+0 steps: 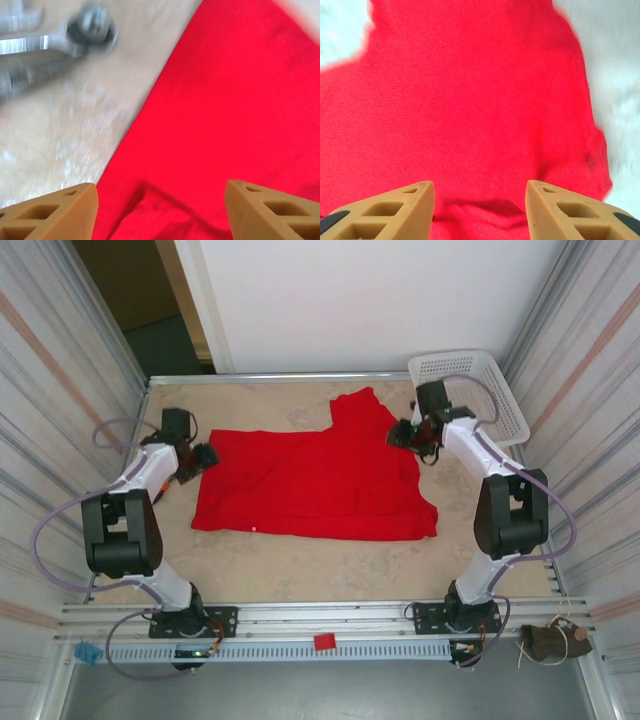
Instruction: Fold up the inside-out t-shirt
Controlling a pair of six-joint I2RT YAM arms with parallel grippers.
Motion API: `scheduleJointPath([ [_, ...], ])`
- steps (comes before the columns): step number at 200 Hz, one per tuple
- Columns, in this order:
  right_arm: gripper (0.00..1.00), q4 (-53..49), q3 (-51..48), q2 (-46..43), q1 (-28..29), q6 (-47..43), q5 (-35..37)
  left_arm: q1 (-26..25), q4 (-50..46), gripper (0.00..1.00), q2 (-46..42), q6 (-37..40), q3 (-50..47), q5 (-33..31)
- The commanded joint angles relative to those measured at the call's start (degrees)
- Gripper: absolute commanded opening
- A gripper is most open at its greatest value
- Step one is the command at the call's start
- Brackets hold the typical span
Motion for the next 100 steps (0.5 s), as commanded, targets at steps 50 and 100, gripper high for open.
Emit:
scheduleJointPath([
  [50, 0.59, -4.49, 34.95, 25.42, -0.33, -2.54, 2.78, 0.34, -3.34, 0.68, 18.74, 7.84, 24.5, 3.3],
  [100, 0.59, -8.63, 58.16, 44.44, 0.2, -3.51, 2.05, -0.55, -6.37, 0.68, 30.22, 7.84, 35.46, 3.4],
])
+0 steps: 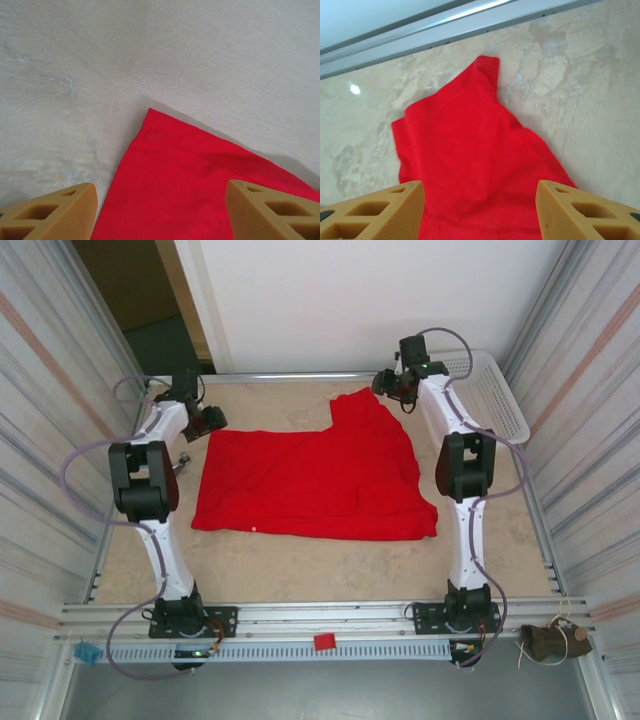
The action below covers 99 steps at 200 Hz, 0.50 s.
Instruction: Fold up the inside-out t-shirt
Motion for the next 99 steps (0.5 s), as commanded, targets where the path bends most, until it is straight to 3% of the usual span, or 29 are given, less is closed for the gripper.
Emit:
scheduleJointPath([
  [1, 0.59, -4.64, 9.11, 6.72, 0.48, -2.0, -0.02, -0.39, -2.9, 0.68, 2.63, 1.07, 4.35, 0.98],
  [27, 0.62, -6.11, 17.41, 13.53, 0.65, -1.85, 0.77, -0.39, -2.92, 0.69, 4.63, 1.0, 5.49, 0.11],
  [99, 0.69, 1.53, 21.05, 20.49, 1.42, -0.56, -1.9, -0.39, -2.91, 0.69, 8.86, 0.52, 7.32, 1.06],
])
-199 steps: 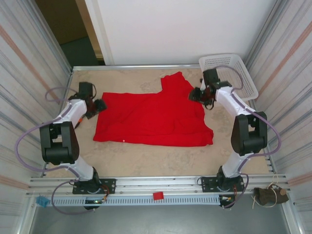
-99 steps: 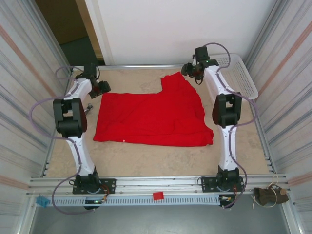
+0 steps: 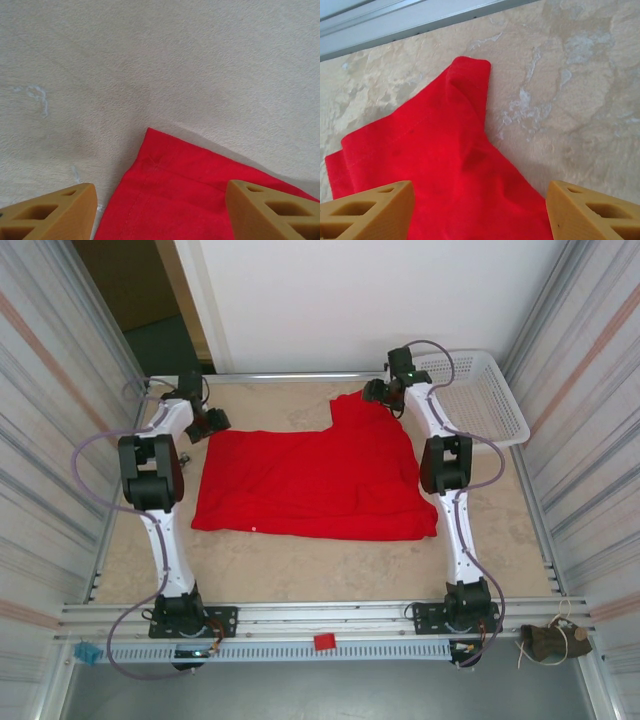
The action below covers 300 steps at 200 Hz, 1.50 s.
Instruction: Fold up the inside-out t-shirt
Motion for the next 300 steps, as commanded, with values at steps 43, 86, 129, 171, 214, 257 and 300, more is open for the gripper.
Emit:
scheduleJointPath([
  [43, 0.66, 6.67, 4.29, 5.06, 0.9, 2.59, -5.47, -0.39, -1.32, 0.69, 3.22, 0.23, 2.43, 1.28],
  [86, 0.33, 10.25, 4.39, 5.87, 0.59, 6.32, -10.3, -0.3, -2.39, 0.66, 5.43, -0.11, 5.17, 1.94],
  [129, 0.0, 11.53, 4.47, 3.88, -0.26, 8.12, -13.64, -0.17, -4.83, 0.17, 8.1, -1.4, 8.82, 4.84],
  [171, 0.0, 12.43, 4.47, -1.7, -2.4, 9.03, -15.3, 0.97, -4.24, 0.0, 7.2, -2.2, 12.25, 7.05],
  [214, 0.0, 9.41, 2.61, -9.3, -4.72, 9.29, -19.29, 1.71, -3.28, 0.0, 0.15, -3.01, 12.22, 7.84],
  [257, 0.0, 11.29, -16.68, -26.15, -4.02, 7.89, -19.79, 2.46, 0.2, 0.0, -10.19, -5.48, 0.69, 8.27],
  [300, 0.0, 21.34, -48.71, -46.3, -3.27, 8.1, -16.0, 3.43, 5.77, 0.0, -18.9, -9.59, -15.25, 9.34],
])
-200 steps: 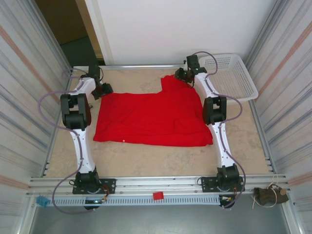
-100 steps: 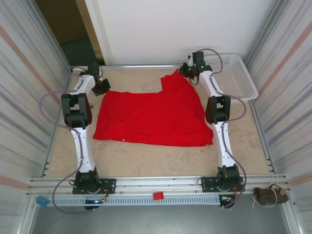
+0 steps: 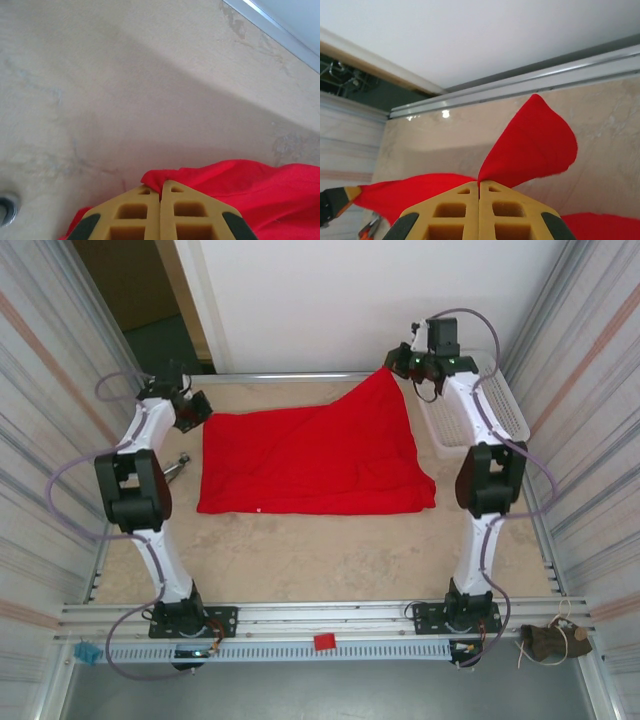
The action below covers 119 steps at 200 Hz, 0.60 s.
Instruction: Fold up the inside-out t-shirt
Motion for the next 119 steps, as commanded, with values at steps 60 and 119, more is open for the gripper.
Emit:
scheduleJointPath([
  [60, 0.0, 12.08, -44.81, -27.49, 2.2, 0.19, 8.06, 1.72, 7.25, 0.0, -9.39, -6.84, -21.16, 1.17],
  [119, 0.0, 10.25, -60.32, -43.76, 4.45, -1.82, 17.32, 2.43, 9.37, 0.0, -15.37, -7.98, -26.51, -1.48],
])
